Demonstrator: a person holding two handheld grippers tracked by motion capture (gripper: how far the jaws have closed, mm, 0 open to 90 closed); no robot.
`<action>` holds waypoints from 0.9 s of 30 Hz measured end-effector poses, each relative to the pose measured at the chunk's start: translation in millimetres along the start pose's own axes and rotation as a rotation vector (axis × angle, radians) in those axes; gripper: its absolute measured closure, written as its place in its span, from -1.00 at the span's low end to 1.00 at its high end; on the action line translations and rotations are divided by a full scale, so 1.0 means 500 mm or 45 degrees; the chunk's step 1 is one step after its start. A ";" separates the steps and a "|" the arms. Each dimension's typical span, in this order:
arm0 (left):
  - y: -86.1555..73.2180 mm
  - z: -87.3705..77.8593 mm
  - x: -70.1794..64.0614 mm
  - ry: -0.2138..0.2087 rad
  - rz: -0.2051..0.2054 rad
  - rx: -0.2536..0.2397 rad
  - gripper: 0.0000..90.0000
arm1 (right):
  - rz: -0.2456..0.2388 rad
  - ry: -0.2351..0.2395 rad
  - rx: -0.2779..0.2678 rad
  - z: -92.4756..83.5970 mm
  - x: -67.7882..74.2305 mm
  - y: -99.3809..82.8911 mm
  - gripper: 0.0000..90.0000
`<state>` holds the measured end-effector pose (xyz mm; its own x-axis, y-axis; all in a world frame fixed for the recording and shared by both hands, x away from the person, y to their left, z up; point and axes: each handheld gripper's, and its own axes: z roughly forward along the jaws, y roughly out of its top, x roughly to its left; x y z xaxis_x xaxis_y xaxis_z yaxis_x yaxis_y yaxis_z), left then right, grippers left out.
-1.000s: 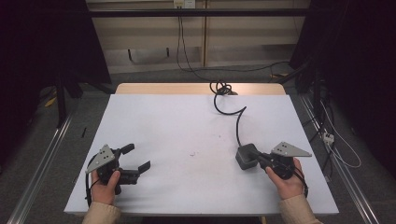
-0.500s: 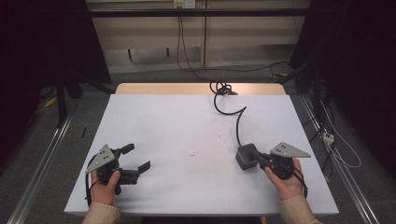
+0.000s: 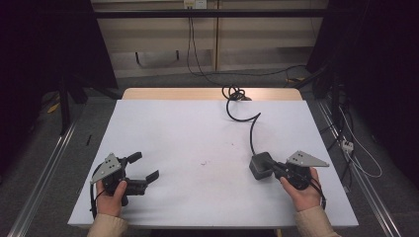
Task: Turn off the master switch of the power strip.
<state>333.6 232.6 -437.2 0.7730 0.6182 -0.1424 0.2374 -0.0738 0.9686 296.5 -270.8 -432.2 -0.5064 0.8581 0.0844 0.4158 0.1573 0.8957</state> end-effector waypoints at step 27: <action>0.000 -0.003 0.001 0.005 -0.001 -0.005 -0.94 | -0.037 -0.008 0.004 0.003 0.003 0.001 1.00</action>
<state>332.9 234.0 -436.7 0.7705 0.6213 -0.1423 0.2358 -0.0704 0.9693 297.1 -268.4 -432.4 -0.5139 0.8561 0.0556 0.4035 0.1840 0.8963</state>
